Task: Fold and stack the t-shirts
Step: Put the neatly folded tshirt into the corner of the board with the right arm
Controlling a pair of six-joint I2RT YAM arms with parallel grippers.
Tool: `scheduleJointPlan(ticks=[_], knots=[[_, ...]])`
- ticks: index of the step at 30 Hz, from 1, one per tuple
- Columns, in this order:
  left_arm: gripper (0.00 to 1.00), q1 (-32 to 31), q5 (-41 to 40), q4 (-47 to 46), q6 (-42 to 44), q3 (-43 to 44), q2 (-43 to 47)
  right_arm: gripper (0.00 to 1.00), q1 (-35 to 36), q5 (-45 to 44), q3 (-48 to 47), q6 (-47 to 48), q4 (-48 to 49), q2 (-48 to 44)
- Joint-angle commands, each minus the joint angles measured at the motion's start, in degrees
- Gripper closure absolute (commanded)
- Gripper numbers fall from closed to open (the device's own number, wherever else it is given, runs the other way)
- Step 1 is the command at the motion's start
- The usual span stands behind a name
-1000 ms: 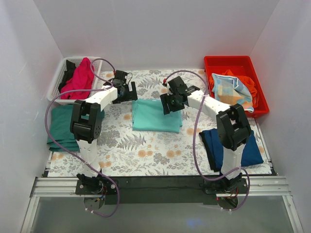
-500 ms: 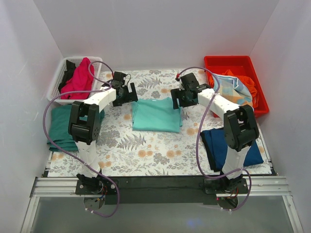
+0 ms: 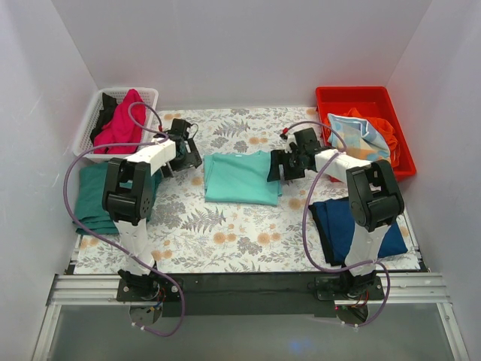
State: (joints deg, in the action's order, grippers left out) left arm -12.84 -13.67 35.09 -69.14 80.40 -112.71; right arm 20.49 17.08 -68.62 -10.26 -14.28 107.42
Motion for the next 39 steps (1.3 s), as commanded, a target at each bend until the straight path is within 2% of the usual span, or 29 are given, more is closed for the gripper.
scheduleJointPlan(ticks=[1, 9, 15, 18, 19, 21, 22, 25, 29, 34, 39], knots=[[0.04, 0.4, -3.0, 4.5, -3.1, 3.2, -0.9, 0.14, -1.6, 9.3, 1.3, -2.1, 6.9, 2.7], [0.04, 0.4, 1.9, 9.7, -5.2, 6.5, -6.3, 0.21, -1.6, 19.5, -2.0, -3.5, 6.9, 10.4], [0.04, 0.4, 5.5, 11.6, -6.4, 6.4, -6.7, 0.35, -1.2, 21.7, -2.1, -4.2, 6.6, 13.1], [0.04, 0.0, 8.3, 10.1, -5.1, 6.0, -7.4, 0.61, -1.2, 19.8, -2.0, -3.3, 5.2, 13.4], [0.04, -0.3, 8.6, 10.0, -4.4, 6.8, -7.9, 0.74, -1.1, 19.0, -2.2, -2.5, 4.4, 13.6], [0.04, -1.4, 9.2, 10.3, -2.0, 7.3, -8.5, 0.85, -1.2, 16.9, -4.2, -1.5, 1.3, 14.7], [0.04, -1.7, 9.4, 9.7, -0.9, 7.1, -8.3, 0.97, -1.2, 15.9, -4.8, -1.5, 0.7, 15.1], [0.04, -1.8, 10.4, 7.9, 0.5, 4.2, -6.7, 0.99, -1.1, 13.6, -6.3, -3.0, -1.3, 14.9], [0.04, -1.8, 10.7, 5.3, 0.9, 1.6, -3.1, 0.99, -0.8, 7.3, -5.0, -2.8, -4.9, 9.7], [0.04, -1.8, 8.9, 4.6, 0.9, 3.1, 0.4, 0.99, -0.9, -0.5, -0.3, -1.1, -12.4, -2.3], [0.04, -1.7, 8.7, 4.6, 1.3, 7.0, 0.4, 0.99, -0.7, -4.9, 3.0, 0.4, -18.1, -9.9]])
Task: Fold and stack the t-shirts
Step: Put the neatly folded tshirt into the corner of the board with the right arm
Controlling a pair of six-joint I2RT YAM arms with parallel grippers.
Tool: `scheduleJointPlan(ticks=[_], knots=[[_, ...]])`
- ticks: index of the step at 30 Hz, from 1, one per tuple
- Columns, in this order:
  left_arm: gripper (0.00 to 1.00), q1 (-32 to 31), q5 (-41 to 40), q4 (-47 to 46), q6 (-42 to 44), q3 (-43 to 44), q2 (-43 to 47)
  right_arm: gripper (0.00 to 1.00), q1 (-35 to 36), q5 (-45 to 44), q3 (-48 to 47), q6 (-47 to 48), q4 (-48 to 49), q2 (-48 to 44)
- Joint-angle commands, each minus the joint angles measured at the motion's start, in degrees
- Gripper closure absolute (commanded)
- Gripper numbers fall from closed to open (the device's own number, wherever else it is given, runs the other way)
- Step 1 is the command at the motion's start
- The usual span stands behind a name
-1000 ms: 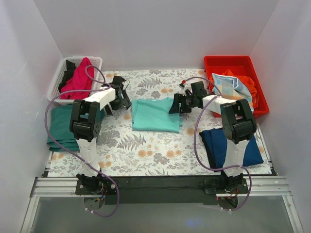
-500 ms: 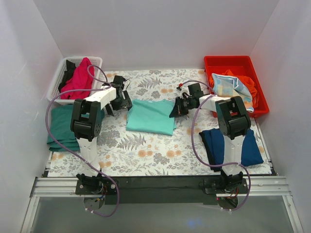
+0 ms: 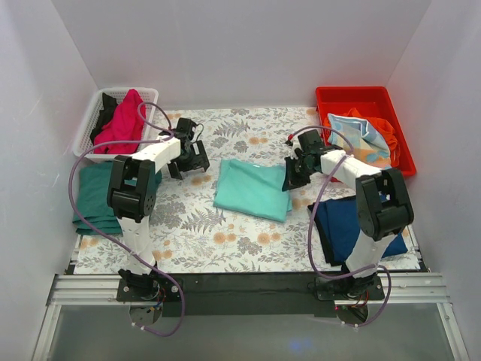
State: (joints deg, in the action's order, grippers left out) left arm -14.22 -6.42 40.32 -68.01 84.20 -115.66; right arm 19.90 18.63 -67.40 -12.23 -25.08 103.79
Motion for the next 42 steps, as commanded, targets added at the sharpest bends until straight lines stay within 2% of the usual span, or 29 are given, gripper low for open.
scheduleJointPlan(ticks=[1, 7, 10, 13, 19, 26, 32, 36, 42], knots=[[0.04, -0.4, 1.2, -0.8, 0.4, 3.5, 3.2, 0.99, 0.0, -7.8, 2.5, 2.3, -7.4, -8.7], [0.04, -0.4, 2.9, -3.0, 0.4, 4.6, 1.7, 0.99, 0.1, -11.1, 4.8, 1.3, -8.1, -15.2], [0.04, -0.4, 3.5, -3.4, 0.2, 5.3, 0.2, 0.99, 0.1, -13.9, 3.3, -0.1, -12.0, -17.4], [0.04, -0.4, 3.1, -3.1, 0.5, 6.7, -1.3, 0.99, 0.0, -17.1, 1.4, -1.6, -16.8, -21.0], [0.04, -0.4, 3.9, -3.1, 0.9, 9.7, -5.2, 0.99, 0.0, -24.9, -6.2, -4.6, -32.7, -24.9], [0.04, -0.4, 4.5, -2.1, 1.7, 14.1, -8.6, 0.99, -2.1, -30.0, -5.6, -9.1, -45.3, -29.4], [0.04, -0.4, 4.0, -1.6, 2.0, 16.0, -10.0, 0.99, -6.8, -34.0, 4.6, -12.6, -48.1, -34.1], [0.04, -0.4, 4.8, -1.6, 2.0, 15.7, -9.9, 0.99, -11.6, -35.7, 5.8, -14.2, -48.3, -35.2], [0.04, -0.4, 5.0, -2.1, 2.2, 14.5, -9.1, 0.99, -19.4, -44.5, 4.8, -16.6, -48.3, -31.6]])
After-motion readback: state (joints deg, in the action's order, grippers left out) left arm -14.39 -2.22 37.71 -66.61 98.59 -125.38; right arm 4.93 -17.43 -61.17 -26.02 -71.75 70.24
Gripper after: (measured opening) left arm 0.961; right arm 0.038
